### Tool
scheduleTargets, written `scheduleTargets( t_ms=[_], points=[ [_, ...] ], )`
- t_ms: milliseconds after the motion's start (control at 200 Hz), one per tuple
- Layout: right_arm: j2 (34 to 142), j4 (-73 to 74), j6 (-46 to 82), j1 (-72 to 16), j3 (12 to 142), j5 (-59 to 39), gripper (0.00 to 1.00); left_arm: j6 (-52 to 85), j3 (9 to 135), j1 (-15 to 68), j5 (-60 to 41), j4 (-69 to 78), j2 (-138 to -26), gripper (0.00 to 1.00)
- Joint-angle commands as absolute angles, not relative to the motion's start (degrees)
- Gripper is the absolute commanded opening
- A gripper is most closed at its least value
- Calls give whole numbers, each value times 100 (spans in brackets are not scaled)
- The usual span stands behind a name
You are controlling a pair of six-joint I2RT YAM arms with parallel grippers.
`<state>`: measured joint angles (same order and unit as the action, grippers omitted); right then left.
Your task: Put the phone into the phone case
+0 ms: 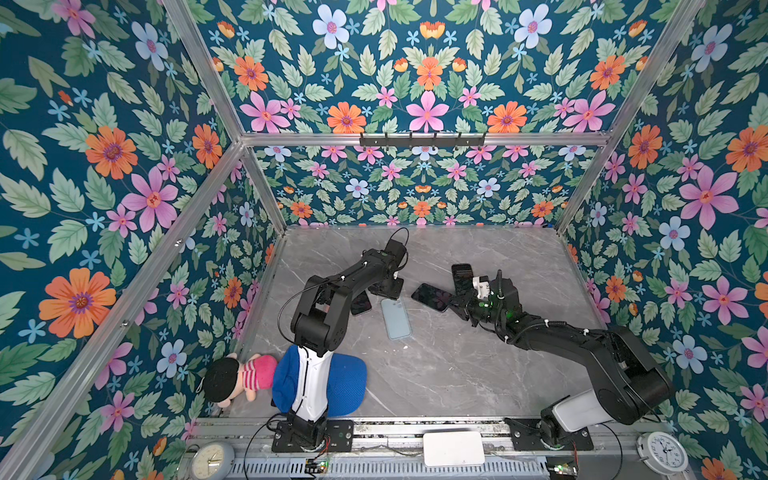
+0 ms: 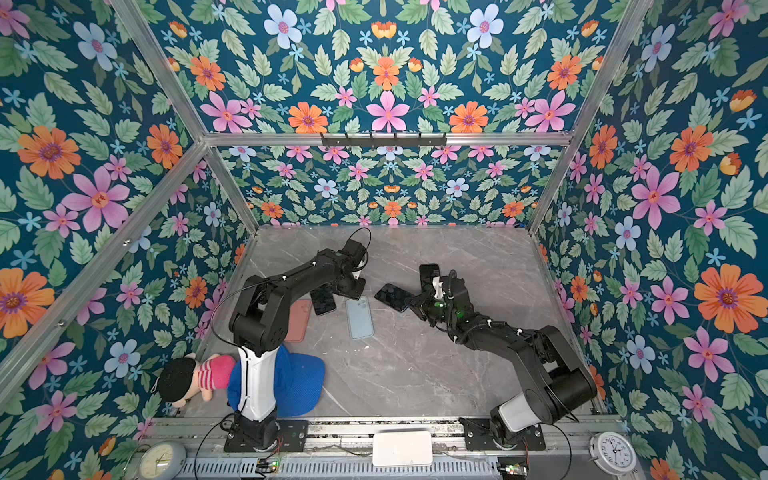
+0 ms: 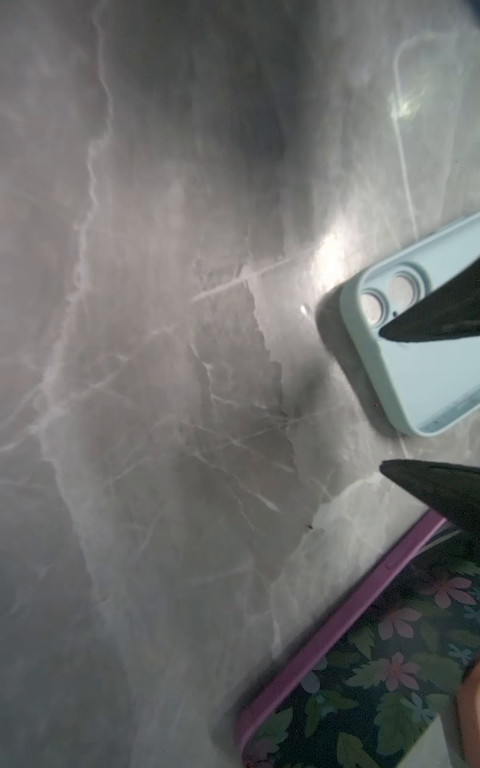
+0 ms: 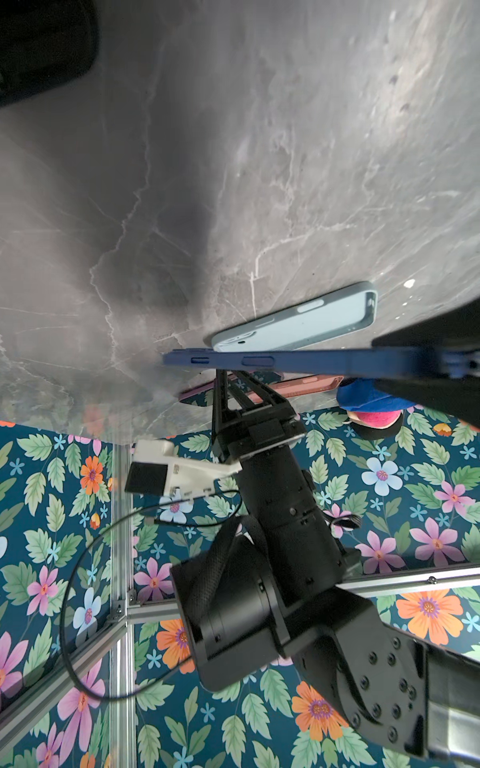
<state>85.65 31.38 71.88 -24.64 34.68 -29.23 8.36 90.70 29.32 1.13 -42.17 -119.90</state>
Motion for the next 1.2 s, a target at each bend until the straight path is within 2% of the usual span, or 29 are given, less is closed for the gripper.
scheduleTargets(
  t_ms=[0,115,400,505,755,1015,1110,1195],
  points=[
    [8450,3469,7247,-2436,3441,-2984,0,708,9064,2936,97,-4284,-12040,49],
    [8402,3427,7228,-2399,3419,-2978,0,703,8998,2936,36,-4259,-12059,47],
    [8438,3469,7242,-2385,3419,-3030,0,749,8818,2936,17,-4206,-12017,26],
    [8398,3421,7198,-2371,3405,-3039,0,799,8758,2937,9,-4201,-11972,21],
    [8324,3199,7014,-2364,3445,-3144,0,1038,8529,2936,-119,-4155,-11774,19],
    [8331,3188,6908,-2364,3406,-3414,0,1616,8088,2943,-704,-3850,-11451,21],
    [8369,3293,6926,-2379,3368,-3498,0,1848,7880,2936,-956,-3648,-11310,22],
    [8386,3331,6935,-2431,3323,-3507,0,2025,7658,2910,-1105,-3459,-11144,27]
  ],
)
